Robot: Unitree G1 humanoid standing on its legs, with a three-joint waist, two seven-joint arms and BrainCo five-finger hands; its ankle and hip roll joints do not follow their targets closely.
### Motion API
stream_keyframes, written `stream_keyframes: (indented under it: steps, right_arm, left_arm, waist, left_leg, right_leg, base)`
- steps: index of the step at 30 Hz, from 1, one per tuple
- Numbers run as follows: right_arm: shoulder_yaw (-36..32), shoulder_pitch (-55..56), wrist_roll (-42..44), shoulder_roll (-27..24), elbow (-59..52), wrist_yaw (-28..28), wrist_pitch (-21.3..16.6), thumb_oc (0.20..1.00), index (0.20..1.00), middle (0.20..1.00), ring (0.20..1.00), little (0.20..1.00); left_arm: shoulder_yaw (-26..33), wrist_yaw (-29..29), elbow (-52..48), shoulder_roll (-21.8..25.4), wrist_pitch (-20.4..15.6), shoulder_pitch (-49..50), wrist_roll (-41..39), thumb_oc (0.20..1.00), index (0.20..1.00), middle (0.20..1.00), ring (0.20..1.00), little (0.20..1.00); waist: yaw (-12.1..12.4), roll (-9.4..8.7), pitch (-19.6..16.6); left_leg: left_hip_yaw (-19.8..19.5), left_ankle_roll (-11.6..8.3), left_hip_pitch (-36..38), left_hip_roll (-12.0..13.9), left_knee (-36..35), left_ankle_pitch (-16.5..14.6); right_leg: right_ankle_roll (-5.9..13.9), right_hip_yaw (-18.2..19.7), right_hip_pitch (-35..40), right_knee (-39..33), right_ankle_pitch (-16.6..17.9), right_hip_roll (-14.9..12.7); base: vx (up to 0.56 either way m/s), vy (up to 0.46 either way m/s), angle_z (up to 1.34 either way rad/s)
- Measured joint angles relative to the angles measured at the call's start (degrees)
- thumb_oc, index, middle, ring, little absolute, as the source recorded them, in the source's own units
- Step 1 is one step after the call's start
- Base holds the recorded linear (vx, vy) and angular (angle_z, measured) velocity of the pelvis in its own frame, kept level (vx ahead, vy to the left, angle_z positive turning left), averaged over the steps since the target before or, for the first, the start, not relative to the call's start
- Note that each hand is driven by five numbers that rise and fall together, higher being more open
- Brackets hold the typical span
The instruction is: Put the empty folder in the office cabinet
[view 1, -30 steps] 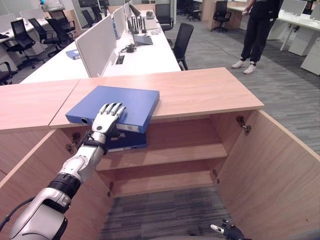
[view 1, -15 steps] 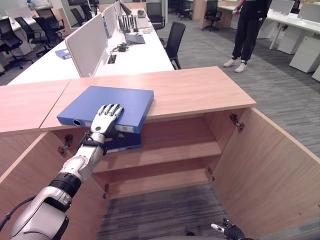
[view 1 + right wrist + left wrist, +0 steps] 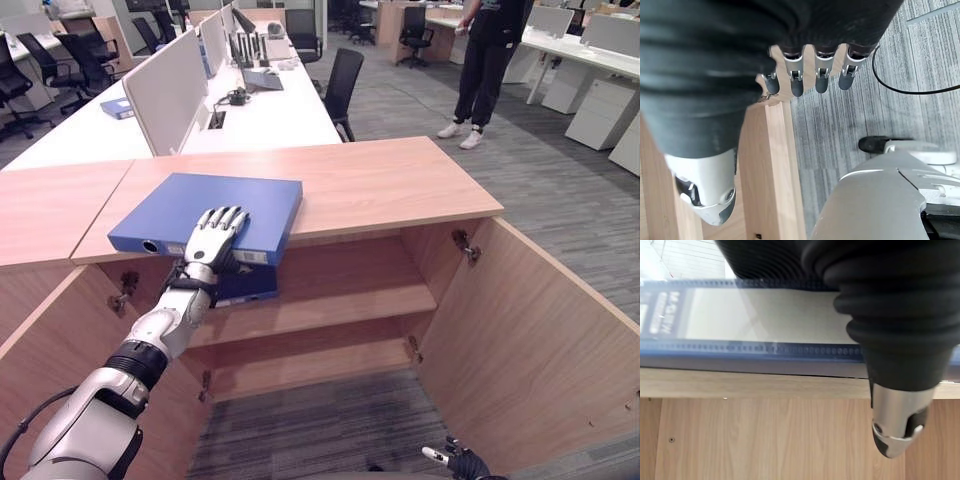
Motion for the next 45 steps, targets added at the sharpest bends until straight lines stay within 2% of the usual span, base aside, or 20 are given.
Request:
stream_keyframes:
  steps: [7, 9, 10, 11, 20, 34, 43, 45]
  right_arm:
    - [0.0, 0.0, 0.0, 0.0, 0.0, 0.0, 0.0, 1.0, 1.0, 1.0, 1.0, 1.0]
    - [0.0, 0.0, 0.0, 0.0, 0.0, 0.0, 0.0, 1.0, 1.0, 1.0, 1.0, 1.0]
    - [0.0, 0.0, 0.0, 0.0, 0.0, 0.0, 0.0, 1.0, 1.0, 1.0, 1.0, 1.0]
    - [0.0, 0.0, 0.0, 0.0, 0.0, 0.0, 0.0, 1.0, 1.0, 1.0, 1.0, 1.0]
    - [0.0, 0.0, 0.0, 0.0, -0.1, -0.1, 0.0, 1.0, 1.0, 1.0, 1.0, 1.0]
    - [0.0, 0.0, 0.0, 0.0, -0.1, -0.1, 0.0, 1.0, 1.0, 1.0, 1.0, 1.0]
    - [-0.1, -0.3, 0.0, 0.1, -0.1, -0.2, 0.1, 1.0, 1.0, 1.0, 1.0, 1.0]
    - [-0.1, -1.4, 0.0, 0.1, -0.1, -0.5, 0.3, 1.0, 1.0, 1.0, 1.0, 1.0]
  left_arm:
    - [0.0, 0.1, 0.1, -0.4, 0.0, 0.0, -0.1, 1.0, 1.0, 1.0, 1.0, 1.0]
    - [0.0, 0.1, 0.1, -0.5, -0.1, 0.0, -0.2, 0.821, 0.821, 0.821, 0.821, 0.821]
    - [0.0, 0.1, 0.1, -0.5, -0.1, 0.0, -0.2, 0.533, 0.533, 0.533, 0.533, 0.533]
    - [0.0, 0.1, 0.1, -0.5, -0.1, 0.0, -0.8, 0.2, 0.2, 0.2, 0.2, 0.2]
    - [0.6, 2.9, -0.7, -0.5, -0.9, -0.2, -1.2, 0.2, 0.2, 0.2, 0.2, 0.2]
    - [0.7, 2.9, -1.6, -0.5, -1.1, -1.2, -1.3, 0.2, 0.2, 0.2, 0.2, 0.2]
    - [2.4, 1.0, -7.7, 0.4, -0.1, -1.3, -1.2, 0.2, 0.2, 0.2, 0.2, 0.2]
    - [2.7, 0.2, -11.8, 2.4, -0.1, -3.1, -1.3, 0.2, 0.2, 0.2, 0.2, 0.2]
  waist:
    - [0.1, 0.01, 0.0]
    - [0.1, 0.0, 0.0]
    - [0.1, 0.0, 0.0]
    - [0.1, 0.0, 0.0]
    - [0.2, 0.2, -1.3]
    - [0.8, 0.13, -1.6]
    - [0.9, 0.09, -0.4]
    - [1.2, 0.35, 0.7]
  left_leg:
    - [0.1, -0.02, 0.3, 0.0, 0.0, 0.0]
    - [0.1, -0.01, 0.3, 0.0, 0.0, 0.0]
    - [0.0, -0.01, 0.3, 0.0, 0.0, 0.0]
    - [0.0, -0.01, 0.3, 0.0, 0.0, 0.0]
    - [0.0, -0.01, 0.4, 0.0, 0.0, 0.0]
    - [-0.1, 0.05, 0.3, 0.0, 0.0, -0.1]
    - [-0.5, 0.05, 0.2, 0.0, 0.0, 0.0]
    - [-0.7, 0.06, 0.2, 0.0, 0.0, 0.0]
  right_leg:
    - [-0.01, 0.0, 0.3, 0.0, 0.1, 0.0]
    - [-0.01, 0.0, 0.3, 0.0, 0.1, 0.0]
    - [-0.01, 0.0, 0.3, 0.0, 0.1, 0.0]
    - [-0.02, 0.0, 0.3, 0.0, 0.1, 0.0]
    - [-0.02, 0.0, 0.4, 0.0, 0.1, 0.0]
    - [-0.03, 0.0, 0.3, 0.0, 0.1, 0.0]
    - [0.01, -0.3, 0.4, 0.0, 0.1, 0.0]
    - [0.01, -0.5, 0.5, 0.0, 0.1, -0.1]
  base:
    - [0.0, 0.0, 0.0]
    - [0.0, 0.0, 0.0]
    - [0.0, 0.0, 0.0]
    - [0.0, 0.0, 0.0]
    - [0.0, 0.0, 0.0]
    - [0.0, 0.0, 0.0]
    - [-0.01, -0.002, 0.01]
    - [-0.04, -0.01, 0.04]
